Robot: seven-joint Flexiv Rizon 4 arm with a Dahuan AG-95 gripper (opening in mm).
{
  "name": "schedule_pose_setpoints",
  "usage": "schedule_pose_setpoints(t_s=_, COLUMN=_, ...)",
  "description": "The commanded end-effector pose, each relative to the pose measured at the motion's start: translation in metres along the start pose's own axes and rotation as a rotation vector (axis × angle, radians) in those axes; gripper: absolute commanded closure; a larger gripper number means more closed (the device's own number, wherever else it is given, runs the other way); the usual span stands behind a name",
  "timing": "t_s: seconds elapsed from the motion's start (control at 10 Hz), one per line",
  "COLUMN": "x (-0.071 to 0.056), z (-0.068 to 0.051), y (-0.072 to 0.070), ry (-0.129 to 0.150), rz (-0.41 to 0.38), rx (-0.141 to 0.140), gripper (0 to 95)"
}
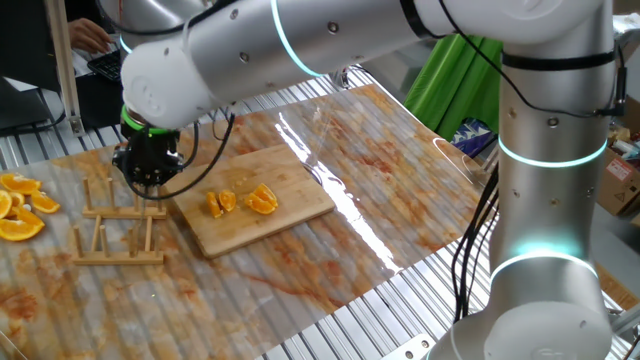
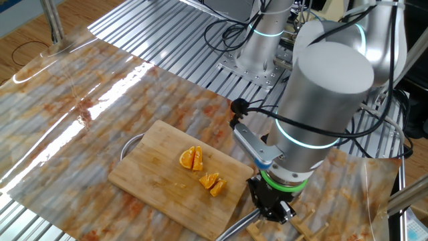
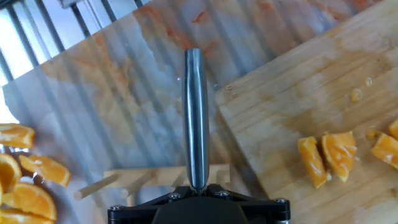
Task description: Chop the orange
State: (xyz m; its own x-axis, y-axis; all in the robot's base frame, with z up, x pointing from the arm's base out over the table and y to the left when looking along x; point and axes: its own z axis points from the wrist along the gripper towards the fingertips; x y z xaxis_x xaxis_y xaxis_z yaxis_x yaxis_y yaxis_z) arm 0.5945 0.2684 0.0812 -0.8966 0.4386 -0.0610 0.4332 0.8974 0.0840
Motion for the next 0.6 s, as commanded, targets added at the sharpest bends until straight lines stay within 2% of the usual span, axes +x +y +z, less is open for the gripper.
schedule_pose_setpoints(t_s=0.1, x=0.0012, z=-0.0012, y=-0.0003, ry=0.000, rz=-0.002, rx=0.001, gripper=95.0)
schedule_pose_setpoints(t_s=0.6, x=0.0019, z=-0.0007, y=-0.0006, ry=-0.006, rz=-0.004, rx=0.006, gripper=95.0)
